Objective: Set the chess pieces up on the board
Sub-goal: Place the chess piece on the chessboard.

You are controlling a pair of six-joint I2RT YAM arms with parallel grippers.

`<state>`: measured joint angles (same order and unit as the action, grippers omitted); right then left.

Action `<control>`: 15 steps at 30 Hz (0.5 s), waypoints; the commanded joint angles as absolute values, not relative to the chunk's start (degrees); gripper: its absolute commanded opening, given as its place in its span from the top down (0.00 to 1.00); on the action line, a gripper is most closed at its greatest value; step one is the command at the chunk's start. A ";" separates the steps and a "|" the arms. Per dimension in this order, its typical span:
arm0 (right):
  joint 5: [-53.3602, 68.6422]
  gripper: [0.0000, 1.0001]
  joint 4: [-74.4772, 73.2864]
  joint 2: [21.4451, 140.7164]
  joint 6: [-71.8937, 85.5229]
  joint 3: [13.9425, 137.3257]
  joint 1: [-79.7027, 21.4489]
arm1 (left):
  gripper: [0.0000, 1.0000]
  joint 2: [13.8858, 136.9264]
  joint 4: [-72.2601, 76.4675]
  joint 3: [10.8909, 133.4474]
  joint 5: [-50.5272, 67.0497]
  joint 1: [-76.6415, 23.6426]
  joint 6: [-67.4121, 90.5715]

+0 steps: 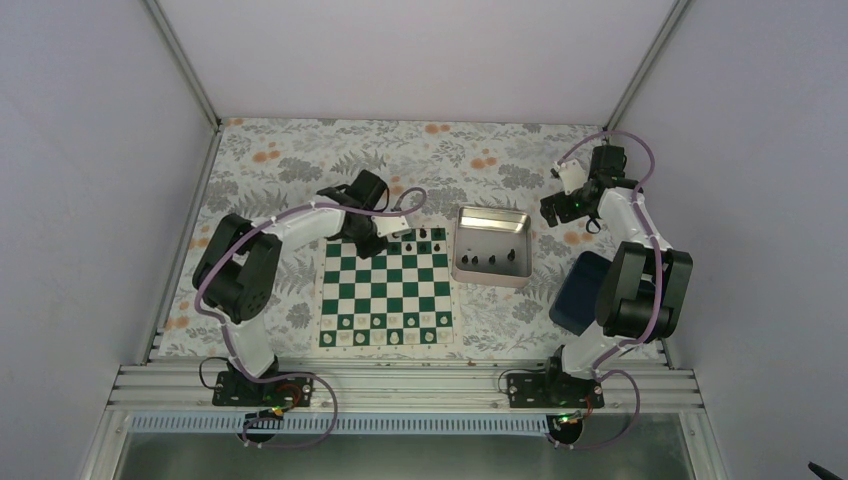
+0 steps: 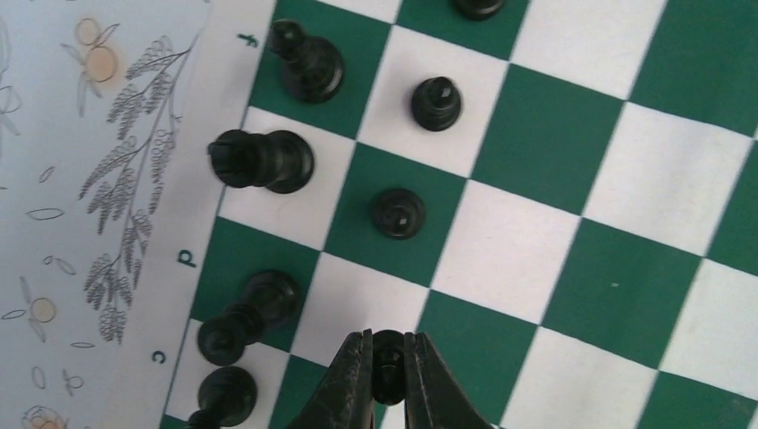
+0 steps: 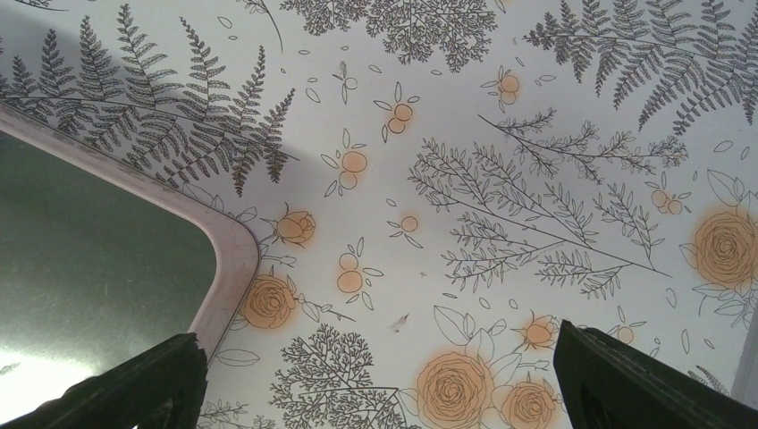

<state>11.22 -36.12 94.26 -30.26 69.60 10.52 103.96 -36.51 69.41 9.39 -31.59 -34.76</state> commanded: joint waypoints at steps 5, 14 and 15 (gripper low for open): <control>10.64 0.00 -36.39 95.00 -30.02 70.45 10.18 | 0.93 106.61 -33.21 69.25 9.55 -29.41 -36.30; 10.29 0.00 -36.16 94.92 -30.22 70.06 10.21 | 0.93 108.84 -33.26 70.51 11.37 -28.91 -36.51; 10.22 0.00 -36.08 94.92 -30.23 70.05 10.25 | 0.93 109.01 -33.35 70.64 11.54 -28.92 -36.48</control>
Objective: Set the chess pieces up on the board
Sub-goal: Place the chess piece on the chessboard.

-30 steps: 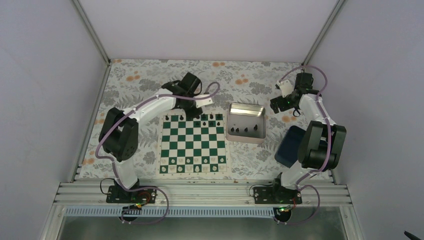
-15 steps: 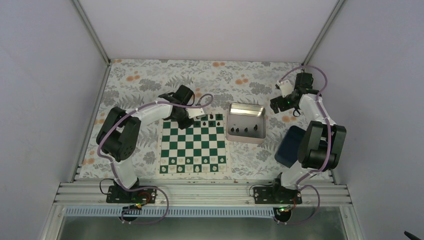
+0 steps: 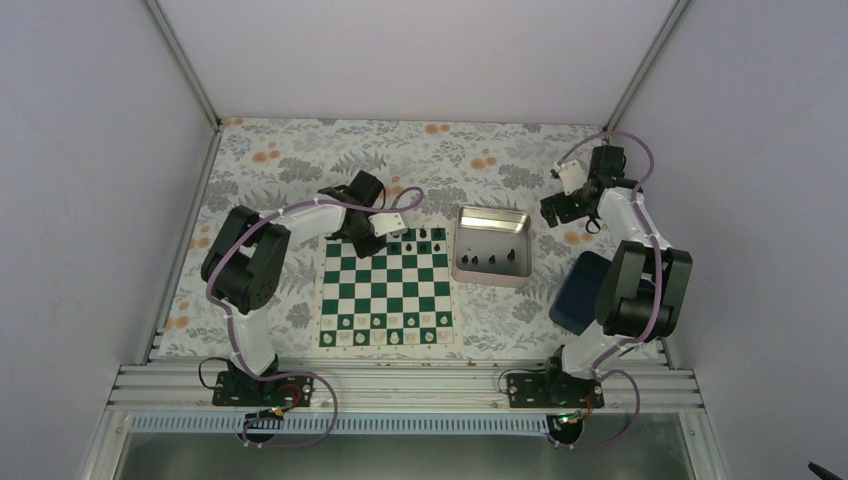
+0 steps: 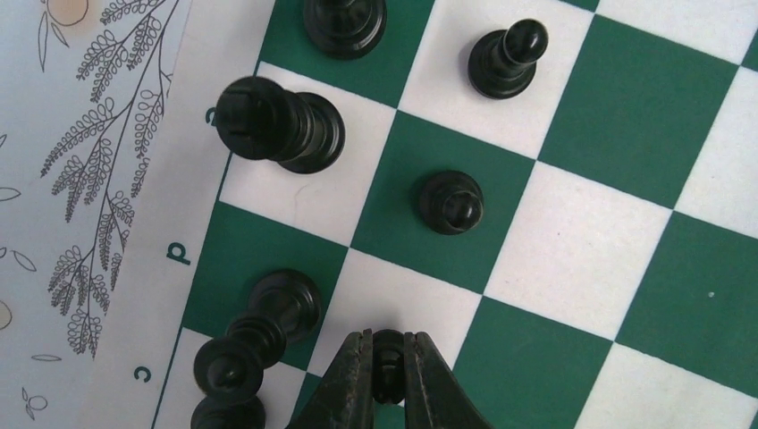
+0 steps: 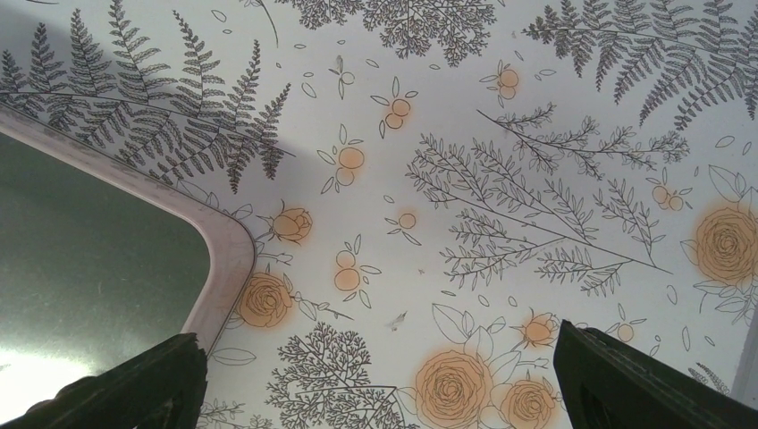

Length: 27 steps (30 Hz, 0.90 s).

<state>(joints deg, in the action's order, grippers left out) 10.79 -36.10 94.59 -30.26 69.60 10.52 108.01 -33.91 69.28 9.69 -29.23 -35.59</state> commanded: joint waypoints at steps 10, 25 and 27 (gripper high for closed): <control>10.02 0.00 -35.98 94.92 -30.40 69.62 10.26 | 0.93 109.67 -32.76 70.66 11.86 -28.83 -36.15; 10.71 0.00 -36.21 94.92 -30.71 69.52 10.26 | 0.70 107.19 -37.17 73.61 9.76 -28.83 -36.89; 10.79 0.00 -36.21 94.93 -30.71 69.37 10.22 | 0.71 106.58 -38.75 75.19 9.24 -28.83 -37.13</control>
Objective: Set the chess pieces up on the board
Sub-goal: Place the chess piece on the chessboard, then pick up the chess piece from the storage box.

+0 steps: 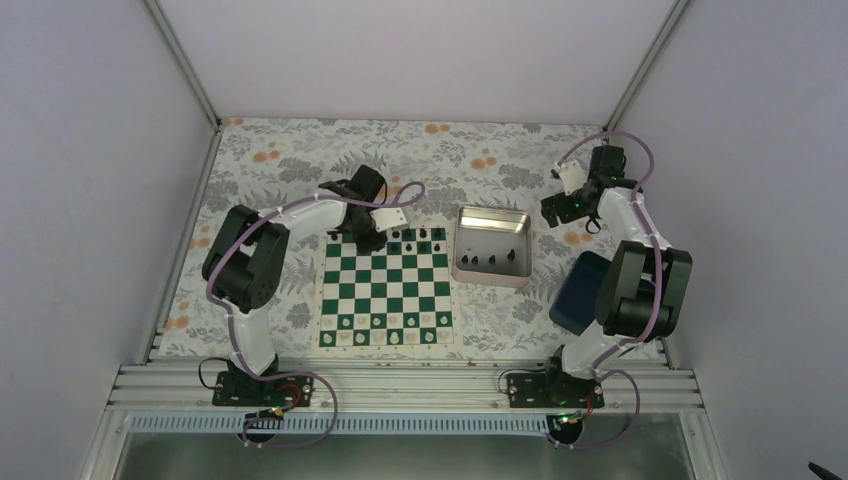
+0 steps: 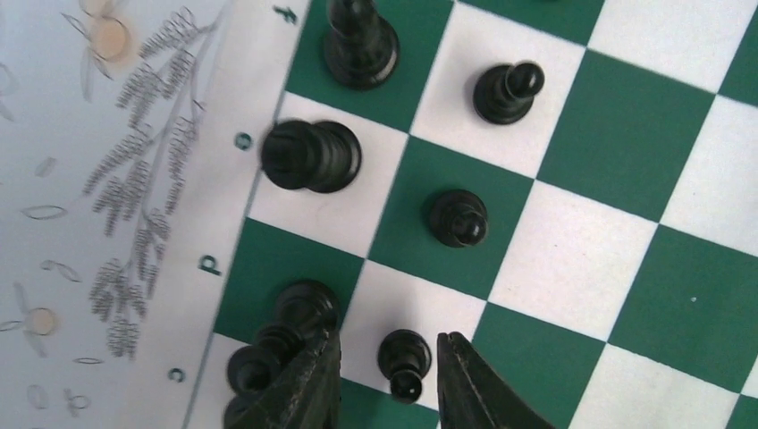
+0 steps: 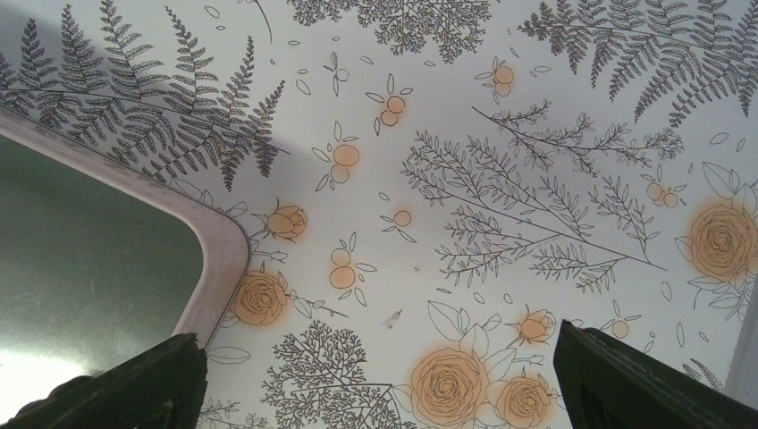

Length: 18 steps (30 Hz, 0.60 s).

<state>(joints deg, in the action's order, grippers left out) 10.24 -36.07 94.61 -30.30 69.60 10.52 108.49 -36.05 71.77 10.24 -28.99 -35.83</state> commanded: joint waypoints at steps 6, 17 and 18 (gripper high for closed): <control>10.94 0.00 -36.09 94.93 -30.93 69.38 10.23 | 0.71 104.62 -48.52 86.96 11.52 -31.03 -39.14; 10.80 0.00 -35.73 94.86 -30.58 69.31 10.35 | 0.67 121.81 -61.59 124.35 17.31 -40.62 -39.09; 10.77 0.00 -35.63 94.84 -30.54 69.26 10.31 | 0.67 124.12 -61.64 127.41 17.50 -41.48 -38.92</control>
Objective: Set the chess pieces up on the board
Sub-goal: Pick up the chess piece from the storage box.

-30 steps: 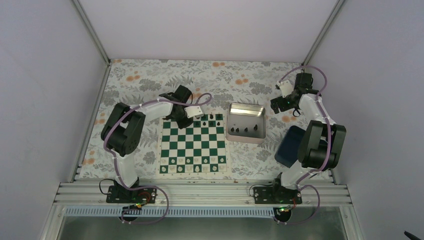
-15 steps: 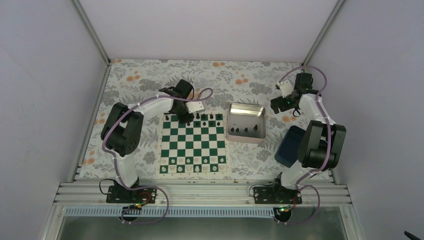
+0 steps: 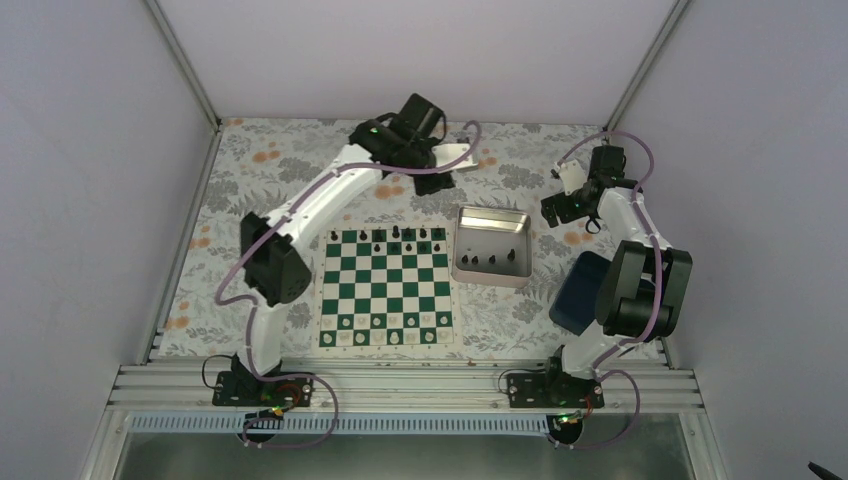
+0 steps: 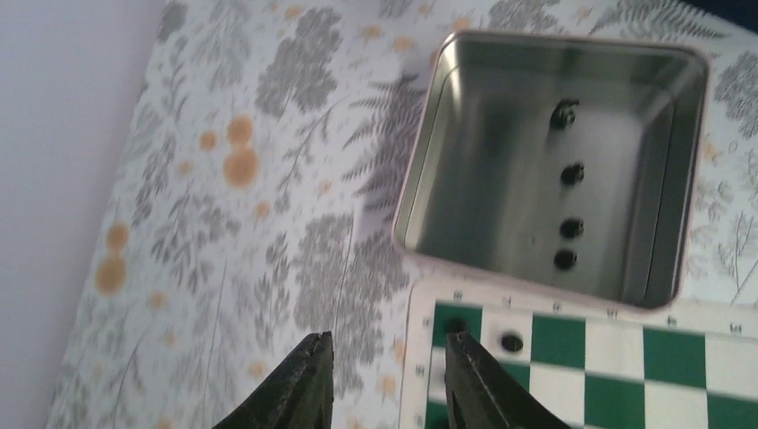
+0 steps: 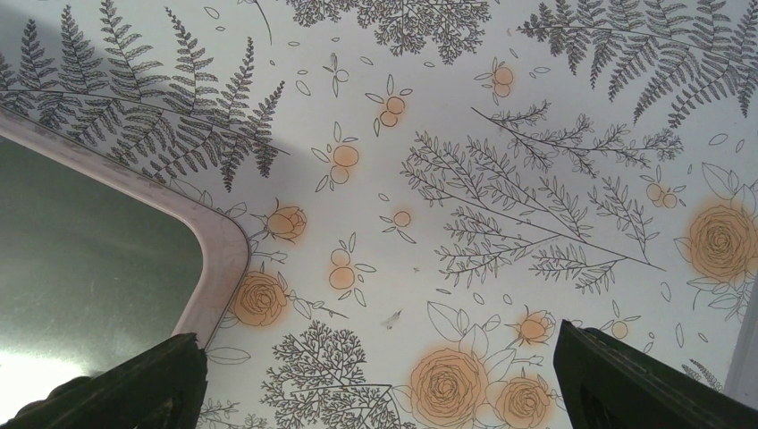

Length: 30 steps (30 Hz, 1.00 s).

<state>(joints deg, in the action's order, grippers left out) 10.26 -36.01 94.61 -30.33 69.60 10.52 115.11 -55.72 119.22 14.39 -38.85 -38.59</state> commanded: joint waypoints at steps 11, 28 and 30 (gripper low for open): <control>10.37 0.00 -36.15 94.93 -30.47 69.61 10.74 | 0.66 144.84 -62.36 148.65 20.87 -50.10 -37.34; 11.16 0.00 -36.77 97.68 -30.97 69.44 10.73 | 0.64 147.17 -57.26 139.23 23.92 -51.84 -35.85; 11.40 0.00 -36.74 97.54 -31.09 69.35 10.79 | 0.63 147.61 -56.95 138.82 23.83 -51.92 -35.87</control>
